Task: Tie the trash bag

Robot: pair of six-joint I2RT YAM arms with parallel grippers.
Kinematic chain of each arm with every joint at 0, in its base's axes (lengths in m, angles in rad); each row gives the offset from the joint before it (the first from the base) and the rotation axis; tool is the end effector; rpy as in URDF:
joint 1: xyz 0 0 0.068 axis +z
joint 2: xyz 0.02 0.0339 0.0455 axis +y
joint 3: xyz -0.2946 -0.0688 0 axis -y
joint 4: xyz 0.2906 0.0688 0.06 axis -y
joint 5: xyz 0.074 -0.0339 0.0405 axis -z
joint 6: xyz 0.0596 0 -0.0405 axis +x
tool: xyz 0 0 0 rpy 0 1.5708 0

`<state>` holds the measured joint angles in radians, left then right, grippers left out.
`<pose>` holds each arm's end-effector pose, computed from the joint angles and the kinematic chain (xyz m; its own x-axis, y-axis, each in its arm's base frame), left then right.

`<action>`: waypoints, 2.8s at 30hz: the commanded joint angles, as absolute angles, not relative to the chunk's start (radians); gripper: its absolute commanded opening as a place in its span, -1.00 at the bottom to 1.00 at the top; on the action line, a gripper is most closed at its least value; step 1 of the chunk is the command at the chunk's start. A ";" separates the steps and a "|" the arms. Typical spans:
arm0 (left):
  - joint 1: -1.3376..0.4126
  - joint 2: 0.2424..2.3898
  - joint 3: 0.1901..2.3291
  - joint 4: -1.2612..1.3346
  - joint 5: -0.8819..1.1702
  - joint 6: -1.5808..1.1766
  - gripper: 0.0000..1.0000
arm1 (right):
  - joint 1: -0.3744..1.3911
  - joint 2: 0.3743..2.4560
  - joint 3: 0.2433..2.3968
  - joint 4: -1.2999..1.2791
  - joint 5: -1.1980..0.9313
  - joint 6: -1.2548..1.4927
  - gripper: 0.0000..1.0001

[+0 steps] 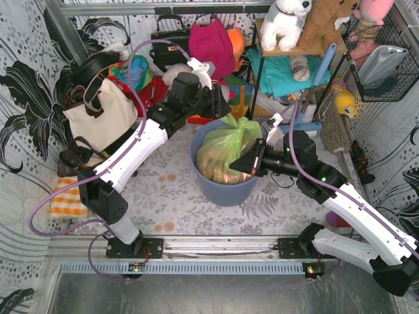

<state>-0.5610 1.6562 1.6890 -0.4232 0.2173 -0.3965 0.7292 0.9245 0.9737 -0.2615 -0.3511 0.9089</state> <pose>0.3791 -0.2534 0.4262 -0.5631 -0.0916 -0.8213 0.5105 0.7430 -0.4328 0.1779 0.1865 0.3955 -0.7879 0.2894 -0.5436 -0.4147 0.4034 0.8157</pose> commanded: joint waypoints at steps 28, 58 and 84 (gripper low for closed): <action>-0.557 1.546 1.609 -0.493 0.128 -0.419 0.58 | 0.736 0.875 0.991 -0.281 -0.376 0.899 -1.00; -0.559 1.509 1.676 -0.661 0.080 -0.268 0.61 | 0.736 0.932 0.958 -0.156 -0.365 0.915 -1.00; -0.609 1.610 1.720 -0.473 0.158 -0.107 -0.23 | 0.736 0.955 0.989 -0.172 -0.373 0.908 -1.00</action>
<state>-0.6064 1.6157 1.6867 -0.5709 0.1211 -0.1246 0.7303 0.9569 0.9573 -0.1944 -0.3737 0.9047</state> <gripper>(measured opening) 0.438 0.003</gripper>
